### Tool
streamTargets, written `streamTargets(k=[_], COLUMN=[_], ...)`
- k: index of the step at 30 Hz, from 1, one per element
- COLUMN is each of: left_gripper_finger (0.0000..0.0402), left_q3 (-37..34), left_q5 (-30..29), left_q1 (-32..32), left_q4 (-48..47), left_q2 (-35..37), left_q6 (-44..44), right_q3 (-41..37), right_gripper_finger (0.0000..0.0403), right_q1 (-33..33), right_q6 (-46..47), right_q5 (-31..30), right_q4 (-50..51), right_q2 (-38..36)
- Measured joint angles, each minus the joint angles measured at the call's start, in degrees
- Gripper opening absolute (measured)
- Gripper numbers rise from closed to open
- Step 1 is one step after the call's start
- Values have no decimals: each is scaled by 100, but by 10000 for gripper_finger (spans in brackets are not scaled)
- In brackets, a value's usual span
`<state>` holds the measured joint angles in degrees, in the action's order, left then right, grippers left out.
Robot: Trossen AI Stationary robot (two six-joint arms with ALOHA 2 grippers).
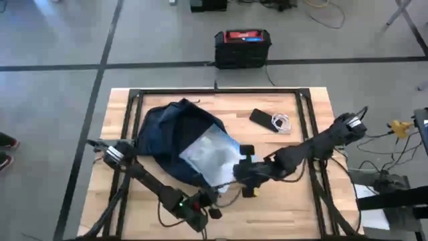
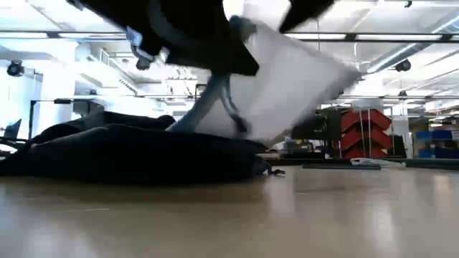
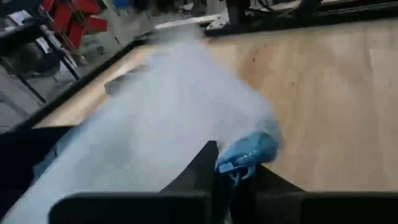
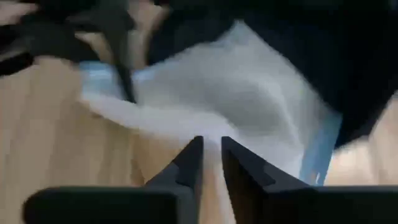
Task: Unpack backpack
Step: Open the white zip bag
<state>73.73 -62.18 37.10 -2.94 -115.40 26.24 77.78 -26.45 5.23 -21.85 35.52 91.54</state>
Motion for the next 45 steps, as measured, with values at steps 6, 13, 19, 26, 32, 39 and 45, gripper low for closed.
streamTargets(k=[6, 13, 19, 26, 32, 39, 45], left_gripper_finger=[1, 0, 1, 7, 48, 93, 110], left_q3=[-2, 7, 9, 17, 17, 13, 4], left_q5=[23, 82, 142, 333, 529, 617, 603], left_q1=[-13, -9, -3, 82, 225, 348, 337], left_q4=[-268, -348, -652, -1217, -1479, -1811, -1699], left_q2=[377, 486, 499, 731, 922, 960, 960], left_q6=[-57, -149, -119, -122, -6, 648, 1163], right_q3=[67, 58, 46, 61, 67, 67, 67], right_gripper_finger=[162, 164, 24, 2, 1, 0, 0], right_q1=[-143, -61, -95, -104, -106, -104, -100], right_q6=[-723, -526, -547, -390, -353, -321, -216], right_q5=[130, -430, -430, -474, -480, -496, -498], right_q4=[-1084, -1320, -1278, -1321, -1256, -1245, -1254], right_q2=[410, 972, 907, 765, 746, 746, 746])
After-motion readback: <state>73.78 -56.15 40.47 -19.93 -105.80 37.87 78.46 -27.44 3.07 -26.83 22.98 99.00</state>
